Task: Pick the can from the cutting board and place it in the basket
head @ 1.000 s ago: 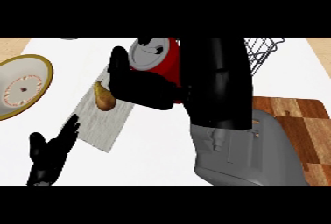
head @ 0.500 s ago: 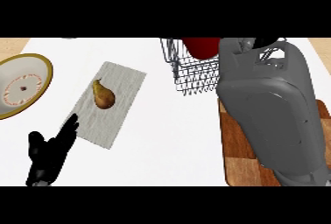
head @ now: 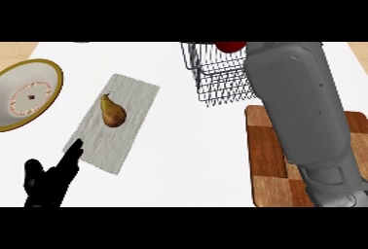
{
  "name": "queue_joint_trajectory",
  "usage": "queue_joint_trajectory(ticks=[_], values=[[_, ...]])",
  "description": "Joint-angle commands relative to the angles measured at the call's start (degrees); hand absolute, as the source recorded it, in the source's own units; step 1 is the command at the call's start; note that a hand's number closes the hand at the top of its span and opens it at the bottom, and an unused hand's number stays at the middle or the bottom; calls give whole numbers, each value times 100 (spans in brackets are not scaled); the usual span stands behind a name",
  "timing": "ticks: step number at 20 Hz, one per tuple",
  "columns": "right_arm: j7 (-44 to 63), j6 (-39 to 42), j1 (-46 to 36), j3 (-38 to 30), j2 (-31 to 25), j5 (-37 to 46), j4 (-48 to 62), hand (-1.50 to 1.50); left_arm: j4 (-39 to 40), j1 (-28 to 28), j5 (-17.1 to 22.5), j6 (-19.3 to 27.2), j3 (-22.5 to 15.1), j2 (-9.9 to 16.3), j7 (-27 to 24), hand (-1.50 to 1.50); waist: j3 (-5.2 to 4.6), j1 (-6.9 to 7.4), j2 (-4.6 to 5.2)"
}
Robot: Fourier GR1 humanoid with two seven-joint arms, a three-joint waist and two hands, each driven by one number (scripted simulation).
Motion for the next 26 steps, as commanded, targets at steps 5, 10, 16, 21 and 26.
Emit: queue_joint_trajectory(ticks=[5,10,16,21,26], values=[[-1158,-562,452,-712,11,-636,749,150,642,-7,-282,215,-286,-441,-102,0,-147,-88,68],[-1692,-542,249,-962,-139,-866,1381,150,983,-592,-112,65,41,-213,105,0,-150,-109,76],[-1538,-783,618,-416,-523,224,1976,150,528,-110,-192,212,-124,-428,62,0,-153,-98,59],[-2171,-538,650,-350,-717,165,2142,-150,913,-244,-199,102,19,-332,-105,0,-152,-130,46],[-2600,-681,785,-648,-885,-75,2124,-150,856,-524,-238,150,93,-281,187,0,-148,-151,38]])
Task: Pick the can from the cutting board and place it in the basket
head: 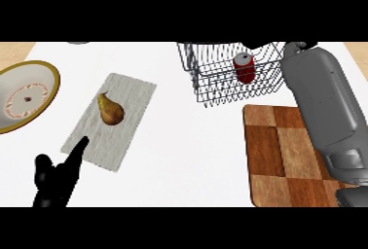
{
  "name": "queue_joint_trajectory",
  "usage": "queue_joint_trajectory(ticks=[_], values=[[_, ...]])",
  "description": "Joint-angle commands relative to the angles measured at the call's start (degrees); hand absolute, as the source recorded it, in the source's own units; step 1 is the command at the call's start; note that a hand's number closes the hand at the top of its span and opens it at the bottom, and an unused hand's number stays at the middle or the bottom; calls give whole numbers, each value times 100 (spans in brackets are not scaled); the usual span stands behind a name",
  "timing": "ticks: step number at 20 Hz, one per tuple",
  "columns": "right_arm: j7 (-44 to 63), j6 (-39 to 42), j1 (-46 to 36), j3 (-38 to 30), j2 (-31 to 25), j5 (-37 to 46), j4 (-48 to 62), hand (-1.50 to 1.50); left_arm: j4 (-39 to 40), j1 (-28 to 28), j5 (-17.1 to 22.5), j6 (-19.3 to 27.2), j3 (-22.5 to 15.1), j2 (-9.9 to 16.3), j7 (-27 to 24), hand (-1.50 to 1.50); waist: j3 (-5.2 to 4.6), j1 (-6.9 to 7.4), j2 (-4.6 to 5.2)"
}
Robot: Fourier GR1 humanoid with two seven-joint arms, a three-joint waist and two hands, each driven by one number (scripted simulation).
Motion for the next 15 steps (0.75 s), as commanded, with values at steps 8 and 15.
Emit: queue_joint_trajectory(ticks=[8,15], values=[[-49,-45,3,-851,-450,-734,-424,-150,704,-83,-49,4,124,-96,-53,0,-126,-119,31],[-125,391,799,-1298,-1222,-1112,-936,-150,595,108,-115,-47,139,-53,-112,0,-124,-191,9]])
